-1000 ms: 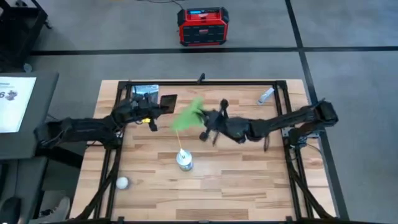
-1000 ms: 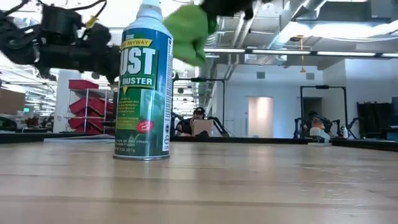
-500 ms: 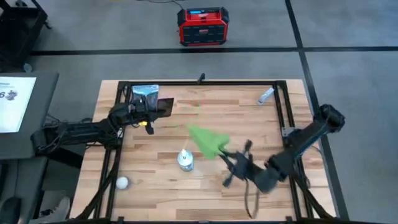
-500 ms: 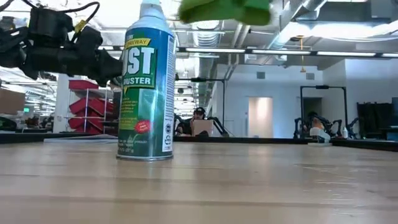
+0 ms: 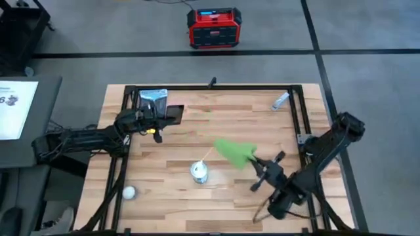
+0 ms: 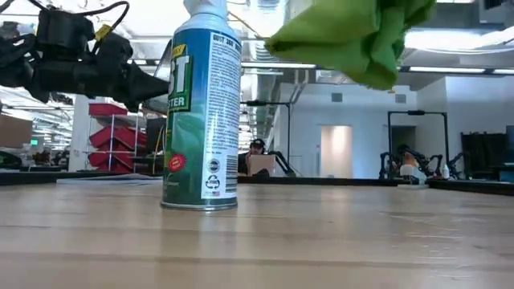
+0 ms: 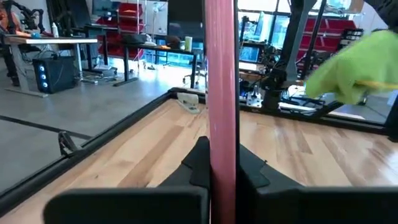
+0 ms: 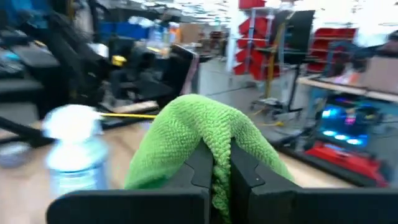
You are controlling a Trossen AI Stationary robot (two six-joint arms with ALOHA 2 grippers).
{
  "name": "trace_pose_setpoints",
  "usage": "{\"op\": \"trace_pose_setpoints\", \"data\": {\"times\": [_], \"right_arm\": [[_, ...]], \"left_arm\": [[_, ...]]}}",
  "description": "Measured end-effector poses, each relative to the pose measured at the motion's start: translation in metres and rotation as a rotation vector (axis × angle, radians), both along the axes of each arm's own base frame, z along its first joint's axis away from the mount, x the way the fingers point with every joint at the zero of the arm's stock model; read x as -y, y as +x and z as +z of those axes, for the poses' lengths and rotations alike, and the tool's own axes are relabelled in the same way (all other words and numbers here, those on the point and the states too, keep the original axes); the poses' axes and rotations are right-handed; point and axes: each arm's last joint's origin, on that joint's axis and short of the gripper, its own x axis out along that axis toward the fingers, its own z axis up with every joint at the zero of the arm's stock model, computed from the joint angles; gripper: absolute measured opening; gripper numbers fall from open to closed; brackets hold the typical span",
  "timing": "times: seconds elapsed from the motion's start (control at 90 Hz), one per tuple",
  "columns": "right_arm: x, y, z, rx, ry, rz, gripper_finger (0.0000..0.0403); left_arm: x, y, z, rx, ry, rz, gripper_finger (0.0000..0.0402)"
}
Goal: Apply microfiber cloth
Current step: Wipe the front of the black cellphone with the green microfiber cloth
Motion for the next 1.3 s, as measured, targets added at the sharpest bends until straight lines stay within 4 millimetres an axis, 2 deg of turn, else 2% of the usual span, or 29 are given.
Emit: {"op": "trace_pose_setpoints", "data": {"times": [0.122,0.244,0.478,0.633,0.733,0.9,1.0,1.167,1.3], "right_arm": [[0.027,0.010,0.002,-0.041,-0.038,-0.098,0.0000],[0.049,0.014,0.014,-0.053,-0.045,-0.174,0.0000],[0.076,0.001,0.049,-0.026,0.002,-0.225,0.0000],[0.082,-0.002,0.052,-0.099,0.175,-0.155,0.0000],[0.078,0.005,0.033,-0.139,0.232,-0.141,0.0000],[0.071,0.008,-0.031,-0.138,0.319,-0.172,0.0000],[0.061,0.005,-0.062,-0.092,0.359,-0.149,0.0000],[0.041,-0.001,-0.089,-0.040,0.369,-0.061,0.0000],[0.030,-0.007,-0.099,-0.054,0.365,-0.024,0.0004]], "left_arm": [[0.000,0.000,0.000,0.000,0.002,0.001,0.0003],[0.000,0.000,0.000,-0.003,0.011,0.001,0.0004],[0.000,0.000,-0.001,-0.014,0.022,0.002,0.0004],[0.000,0.000,-0.001,-0.014,0.023,0.002,0.0005],[0.000,0.000,-0.001,-0.020,0.023,0.002,0.0005],[0.000,0.000,-0.002,-0.027,0.020,0.002,0.0005],[0.000,0.000,-0.002,-0.029,0.019,0.002,0.0005],[0.000,0.000,-0.002,-0.029,0.020,0.002,0.0005],[0.000,0.000,-0.002,-0.028,0.017,0.002,0.0005]]}}
